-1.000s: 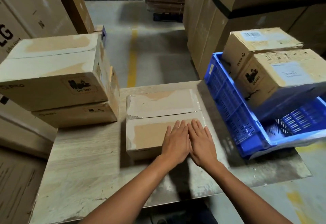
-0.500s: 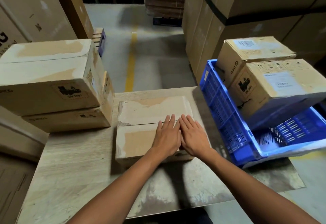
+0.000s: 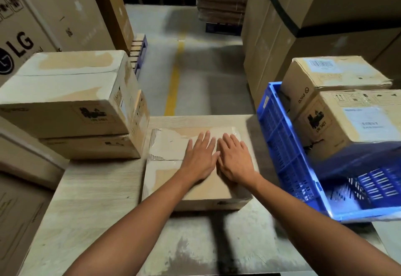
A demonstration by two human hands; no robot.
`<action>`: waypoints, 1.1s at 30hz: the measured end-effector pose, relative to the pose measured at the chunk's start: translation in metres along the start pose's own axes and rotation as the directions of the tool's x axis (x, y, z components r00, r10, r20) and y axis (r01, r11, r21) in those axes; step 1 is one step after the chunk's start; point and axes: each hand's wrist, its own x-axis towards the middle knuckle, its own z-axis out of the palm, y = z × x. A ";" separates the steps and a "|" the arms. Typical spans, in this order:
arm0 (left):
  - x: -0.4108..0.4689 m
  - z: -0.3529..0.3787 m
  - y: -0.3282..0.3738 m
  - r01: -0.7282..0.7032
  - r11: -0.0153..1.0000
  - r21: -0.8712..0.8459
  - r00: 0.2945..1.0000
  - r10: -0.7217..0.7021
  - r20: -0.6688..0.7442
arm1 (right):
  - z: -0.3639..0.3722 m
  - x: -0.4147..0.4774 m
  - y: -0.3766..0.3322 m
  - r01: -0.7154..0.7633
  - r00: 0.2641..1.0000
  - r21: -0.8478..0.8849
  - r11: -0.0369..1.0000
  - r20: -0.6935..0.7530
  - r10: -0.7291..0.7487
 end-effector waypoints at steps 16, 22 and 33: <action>-0.015 -0.019 -0.072 0.576 0.765 -0.290 0.780 -0.620 -0.088 | -0.004 0.015 -0.015 -0.374 0.922 0.378 0.847 0.050 0.384; -0.016 -0.048 -0.087 0.508 0.656 -0.559 0.745 -0.660 -0.098 | -0.013 0.008 -0.031 -0.429 0.861 0.493 0.757 -0.030 0.508; -0.061 -0.096 -0.087 0.257 0.609 -0.751 0.700 -0.653 -0.290 | -0.063 -0.007 -0.058 -0.359 0.673 0.659 0.661 -0.308 0.672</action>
